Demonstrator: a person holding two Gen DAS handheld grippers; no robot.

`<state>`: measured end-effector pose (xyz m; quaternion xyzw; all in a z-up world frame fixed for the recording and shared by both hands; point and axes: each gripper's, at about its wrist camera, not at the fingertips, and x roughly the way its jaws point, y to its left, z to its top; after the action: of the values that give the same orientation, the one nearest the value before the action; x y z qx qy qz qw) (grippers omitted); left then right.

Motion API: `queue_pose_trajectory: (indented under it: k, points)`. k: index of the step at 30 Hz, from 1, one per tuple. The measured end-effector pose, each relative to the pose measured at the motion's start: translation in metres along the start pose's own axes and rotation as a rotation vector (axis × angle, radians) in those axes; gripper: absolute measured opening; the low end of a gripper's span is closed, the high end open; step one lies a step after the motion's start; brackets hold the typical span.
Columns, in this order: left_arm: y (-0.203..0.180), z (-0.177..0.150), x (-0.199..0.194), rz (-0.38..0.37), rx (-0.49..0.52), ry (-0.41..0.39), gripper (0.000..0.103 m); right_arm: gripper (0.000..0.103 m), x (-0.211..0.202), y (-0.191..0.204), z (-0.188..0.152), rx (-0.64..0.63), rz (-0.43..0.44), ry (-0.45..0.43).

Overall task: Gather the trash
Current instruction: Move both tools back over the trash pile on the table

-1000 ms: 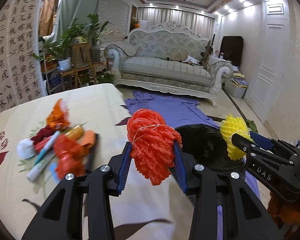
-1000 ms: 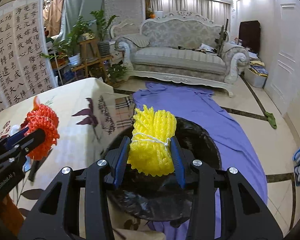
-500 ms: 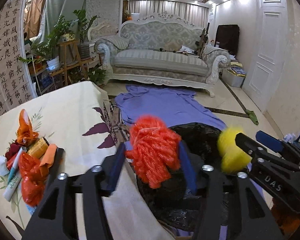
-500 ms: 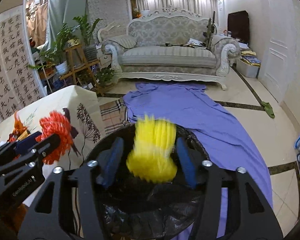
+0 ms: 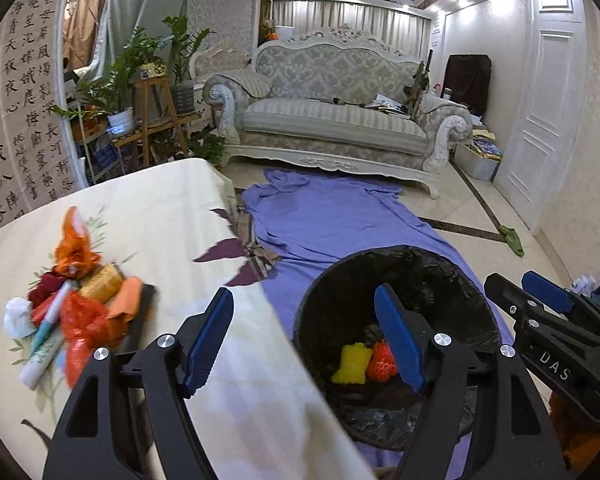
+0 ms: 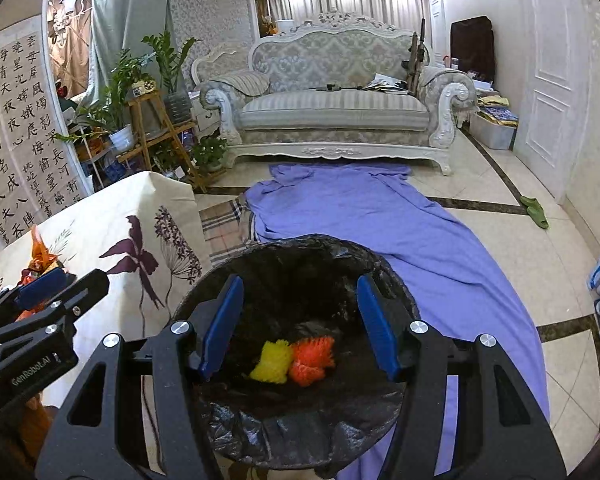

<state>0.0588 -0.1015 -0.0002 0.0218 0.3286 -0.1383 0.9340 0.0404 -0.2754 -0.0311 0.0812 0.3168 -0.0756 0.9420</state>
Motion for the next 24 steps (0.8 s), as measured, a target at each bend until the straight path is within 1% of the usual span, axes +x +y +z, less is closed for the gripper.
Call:
queue_pose_trajectory:
  k: [5,11,17,24]
  points:
    - [0.018,-0.005,-0.017,0.038,-0.025,-0.011,0.071,0.058,-0.006,0.017,-0.004,-0.017,0.033,0.009]
    - [0.052,-0.014,-0.036,0.102,-0.071,-0.003,0.071,0.058,-0.009,0.05,-0.009,-0.055,0.094,0.028]
    - [0.094,-0.029,-0.054,0.175,-0.121,0.004,0.071,0.058,-0.015,0.091,-0.012,-0.112,0.17,0.037]
    - [0.15,-0.046,-0.074,0.28,-0.192,0.005,0.071,0.058,-0.022,0.143,-0.013,-0.197,0.255,0.042]
